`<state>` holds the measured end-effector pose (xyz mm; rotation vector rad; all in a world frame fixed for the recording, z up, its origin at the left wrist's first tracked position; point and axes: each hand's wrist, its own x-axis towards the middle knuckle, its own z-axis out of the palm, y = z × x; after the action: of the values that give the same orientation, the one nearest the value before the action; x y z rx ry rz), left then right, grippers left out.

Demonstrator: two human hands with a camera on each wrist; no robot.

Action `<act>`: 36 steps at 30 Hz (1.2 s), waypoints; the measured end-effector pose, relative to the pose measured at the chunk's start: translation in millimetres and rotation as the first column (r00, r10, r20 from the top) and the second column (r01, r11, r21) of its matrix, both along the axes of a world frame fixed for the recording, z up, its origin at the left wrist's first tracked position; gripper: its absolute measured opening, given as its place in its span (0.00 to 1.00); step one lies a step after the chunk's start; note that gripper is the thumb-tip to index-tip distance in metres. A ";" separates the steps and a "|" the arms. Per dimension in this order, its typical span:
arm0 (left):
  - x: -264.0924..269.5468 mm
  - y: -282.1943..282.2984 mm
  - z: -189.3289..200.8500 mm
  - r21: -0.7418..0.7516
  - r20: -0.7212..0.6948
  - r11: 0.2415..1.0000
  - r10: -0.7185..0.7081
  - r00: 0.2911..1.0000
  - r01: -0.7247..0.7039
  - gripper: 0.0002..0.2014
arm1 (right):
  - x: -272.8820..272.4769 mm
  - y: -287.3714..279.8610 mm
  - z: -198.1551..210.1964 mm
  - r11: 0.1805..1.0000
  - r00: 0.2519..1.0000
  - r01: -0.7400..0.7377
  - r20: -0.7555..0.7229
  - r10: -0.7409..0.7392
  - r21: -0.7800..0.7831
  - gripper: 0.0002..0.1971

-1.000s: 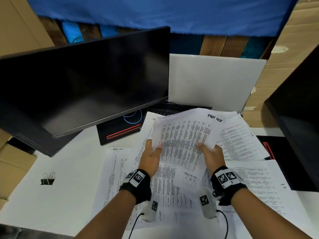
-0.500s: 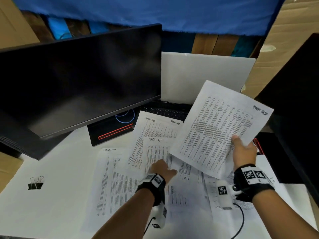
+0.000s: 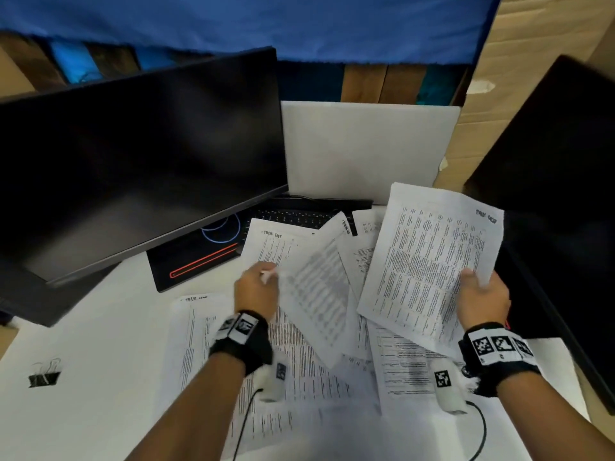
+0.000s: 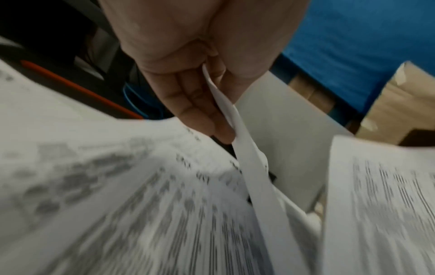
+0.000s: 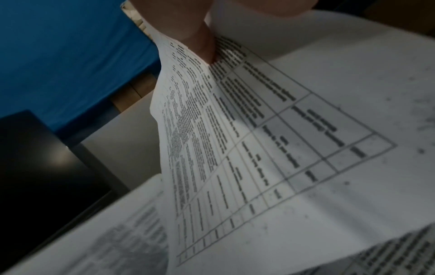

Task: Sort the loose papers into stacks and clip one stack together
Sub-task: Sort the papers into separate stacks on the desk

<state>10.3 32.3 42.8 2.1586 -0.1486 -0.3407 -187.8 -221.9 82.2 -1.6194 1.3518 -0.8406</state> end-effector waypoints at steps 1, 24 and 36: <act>8.3 6.7 6.8 -0.059 0.013 0.998 0.037 0.999 -0.037 0.08 | 0.2 -1.0 -1.5 1.000 1.000 -0.008 -0.029 0.008 0.001 0.15; -30.1 28.8 -37.5 0.017 -0.435 0.955 -0.260 0.862 0.296 0.13 | 18.1 6.9 -28.5 0.946 0.990 -0.138 0.063 0.125 0.295 0.13; -57.8 23.5 -30.7 -0.161 -0.341 0.947 -0.318 0.884 0.279 0.24 | 37.1 31.6 -28.7 0.826 0.957 -0.251 0.258 0.133 0.505 0.16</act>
<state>-47.5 55.7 12.1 1.9264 -0.2834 -0.8855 -150.7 -190.3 53.5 -1.1620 1.1157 -0.4397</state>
